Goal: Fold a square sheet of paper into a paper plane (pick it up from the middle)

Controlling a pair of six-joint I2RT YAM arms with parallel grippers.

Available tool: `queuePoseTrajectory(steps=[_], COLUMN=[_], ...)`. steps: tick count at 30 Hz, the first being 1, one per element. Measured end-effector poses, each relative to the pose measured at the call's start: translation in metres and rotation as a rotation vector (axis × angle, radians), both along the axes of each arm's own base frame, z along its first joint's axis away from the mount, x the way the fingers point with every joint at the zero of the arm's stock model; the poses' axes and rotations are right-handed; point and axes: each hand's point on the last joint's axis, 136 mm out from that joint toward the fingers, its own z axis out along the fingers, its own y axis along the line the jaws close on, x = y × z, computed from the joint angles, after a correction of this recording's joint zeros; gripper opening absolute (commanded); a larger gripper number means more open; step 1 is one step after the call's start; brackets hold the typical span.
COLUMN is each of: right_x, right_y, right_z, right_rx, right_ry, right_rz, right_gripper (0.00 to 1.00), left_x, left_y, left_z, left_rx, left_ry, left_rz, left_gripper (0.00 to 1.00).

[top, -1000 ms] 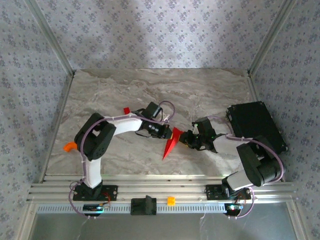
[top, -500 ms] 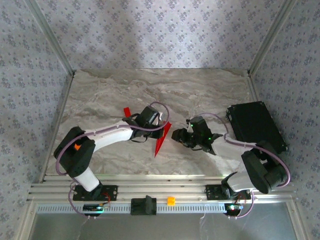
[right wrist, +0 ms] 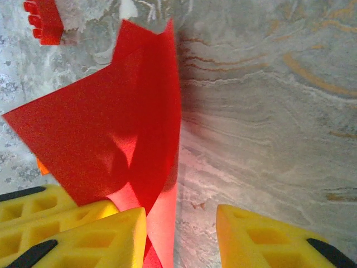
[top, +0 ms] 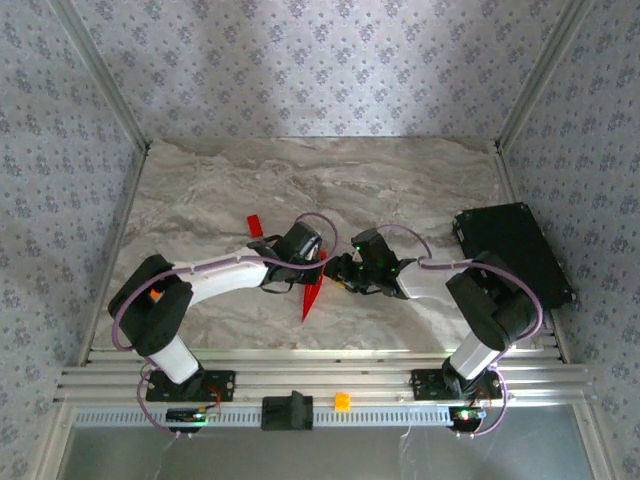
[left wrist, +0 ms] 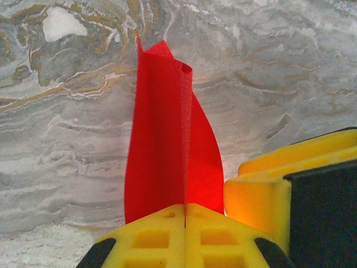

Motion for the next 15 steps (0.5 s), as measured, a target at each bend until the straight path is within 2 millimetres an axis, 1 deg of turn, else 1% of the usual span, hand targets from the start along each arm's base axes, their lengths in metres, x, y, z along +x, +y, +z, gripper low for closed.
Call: queuePoseTrajectory(steps=[5,10,15], right_x=[0.002,0.002,0.001], right_y=[0.0,0.002,0.004], right_z=[0.003,0.011,0.013], right_rx=[0.008,0.025,0.036], right_ry=[-0.005,-0.019,-0.023], right_rz=[-0.005,0.0,0.011], right_gripper=[0.41,0.43,0.44], left_x=[0.002,0.003,0.001], left_y=[0.003,0.004,0.004], left_z=[-0.001,-0.001,-0.001], left_rx=[0.014,0.017,0.019], left_ry=[-0.009,-0.01,-0.008], left_rz=[0.016,0.021,0.021], left_gripper=[0.07,0.07,0.08])
